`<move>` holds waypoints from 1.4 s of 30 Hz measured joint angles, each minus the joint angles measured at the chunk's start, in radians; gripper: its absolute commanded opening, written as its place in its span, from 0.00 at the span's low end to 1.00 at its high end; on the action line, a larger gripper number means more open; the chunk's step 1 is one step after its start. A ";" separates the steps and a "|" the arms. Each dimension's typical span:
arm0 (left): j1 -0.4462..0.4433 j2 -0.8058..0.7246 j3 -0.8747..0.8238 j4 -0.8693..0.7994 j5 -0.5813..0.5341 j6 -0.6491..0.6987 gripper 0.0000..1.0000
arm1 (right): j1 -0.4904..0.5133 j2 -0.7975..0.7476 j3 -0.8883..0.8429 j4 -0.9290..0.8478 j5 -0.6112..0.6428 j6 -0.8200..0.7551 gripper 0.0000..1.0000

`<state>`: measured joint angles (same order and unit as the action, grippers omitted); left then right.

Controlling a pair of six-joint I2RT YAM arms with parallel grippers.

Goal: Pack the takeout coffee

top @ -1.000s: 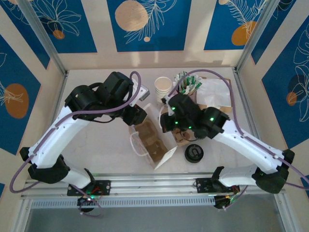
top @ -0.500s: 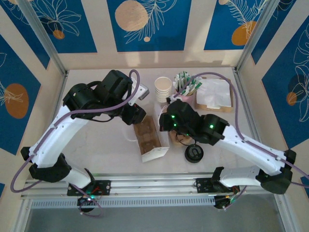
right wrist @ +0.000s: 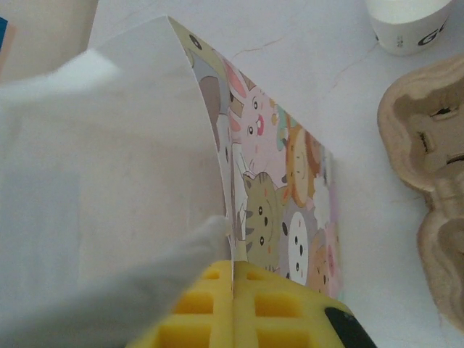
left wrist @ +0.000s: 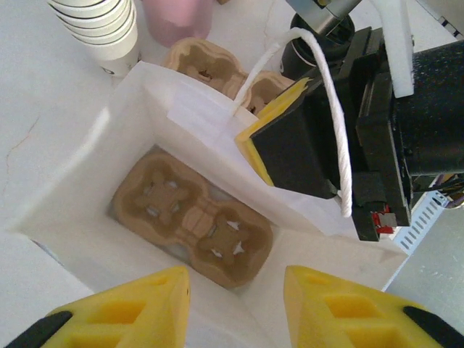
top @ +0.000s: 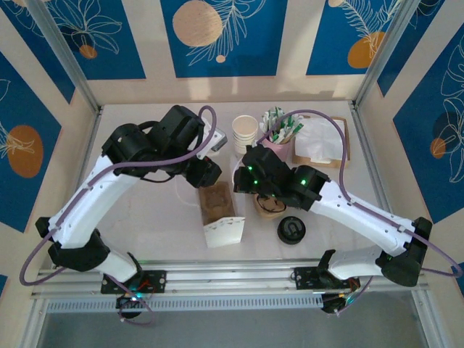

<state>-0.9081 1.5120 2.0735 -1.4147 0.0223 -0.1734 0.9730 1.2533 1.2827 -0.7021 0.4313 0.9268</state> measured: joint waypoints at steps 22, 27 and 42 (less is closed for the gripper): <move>0.000 0.017 -0.010 0.001 -0.076 0.001 0.39 | -0.001 0.042 0.049 -0.005 -0.013 -0.059 0.60; 0.000 0.022 -0.011 0.000 -0.072 0.005 0.39 | -0.005 0.039 0.057 -0.024 -0.040 -0.168 0.64; -0.018 0.074 0.001 -0.013 -0.080 0.016 0.40 | -0.071 -0.070 0.038 -0.015 -0.101 -0.273 0.65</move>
<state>-0.9257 1.5864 2.0743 -1.4281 -0.0578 -0.1570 0.9024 1.1835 1.3209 -0.7170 0.3298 0.6537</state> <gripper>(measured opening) 0.400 0.650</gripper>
